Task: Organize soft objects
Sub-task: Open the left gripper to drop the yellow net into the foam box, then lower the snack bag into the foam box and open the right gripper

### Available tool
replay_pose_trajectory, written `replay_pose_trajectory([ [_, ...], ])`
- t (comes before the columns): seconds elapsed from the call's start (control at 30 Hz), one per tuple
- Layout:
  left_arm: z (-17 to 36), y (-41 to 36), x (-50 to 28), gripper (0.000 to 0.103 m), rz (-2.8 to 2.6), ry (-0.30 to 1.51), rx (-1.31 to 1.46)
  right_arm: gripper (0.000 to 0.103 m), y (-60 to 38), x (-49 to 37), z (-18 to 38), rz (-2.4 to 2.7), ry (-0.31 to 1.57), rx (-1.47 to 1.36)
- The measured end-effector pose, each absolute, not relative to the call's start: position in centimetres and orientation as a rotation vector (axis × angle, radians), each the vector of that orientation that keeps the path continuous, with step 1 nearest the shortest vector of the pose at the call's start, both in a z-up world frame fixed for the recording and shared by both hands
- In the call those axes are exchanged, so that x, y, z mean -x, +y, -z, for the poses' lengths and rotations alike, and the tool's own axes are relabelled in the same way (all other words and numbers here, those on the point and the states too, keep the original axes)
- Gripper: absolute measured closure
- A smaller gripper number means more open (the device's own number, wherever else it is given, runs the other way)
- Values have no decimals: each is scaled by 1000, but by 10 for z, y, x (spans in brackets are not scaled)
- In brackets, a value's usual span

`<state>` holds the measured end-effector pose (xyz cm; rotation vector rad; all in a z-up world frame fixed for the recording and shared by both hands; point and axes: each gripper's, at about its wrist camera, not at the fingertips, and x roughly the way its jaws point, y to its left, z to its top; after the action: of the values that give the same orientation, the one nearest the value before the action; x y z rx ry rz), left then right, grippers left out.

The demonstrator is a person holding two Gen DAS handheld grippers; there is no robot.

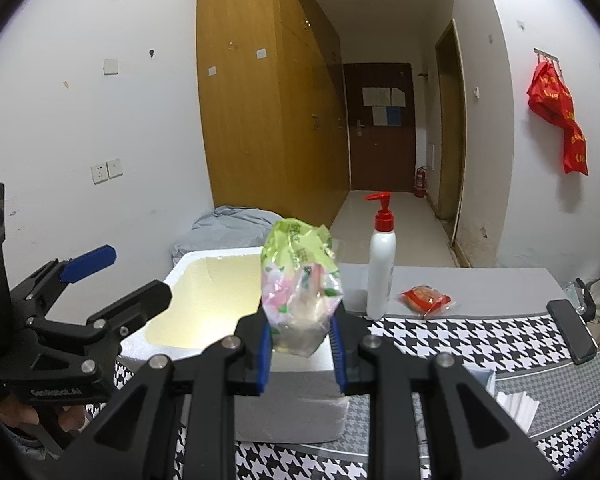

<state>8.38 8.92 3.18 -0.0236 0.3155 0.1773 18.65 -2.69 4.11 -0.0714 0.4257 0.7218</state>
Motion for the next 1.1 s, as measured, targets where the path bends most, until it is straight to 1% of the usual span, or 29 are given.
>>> replay_pose_trajectory([
  [1.03,-29,132,-54,1,-267,291,65,74,32,-198,-30,-810,463,147],
  [1.1,-29,132,-53,1,-263,288,62,65,34,-199,-29,-820,464,150],
])
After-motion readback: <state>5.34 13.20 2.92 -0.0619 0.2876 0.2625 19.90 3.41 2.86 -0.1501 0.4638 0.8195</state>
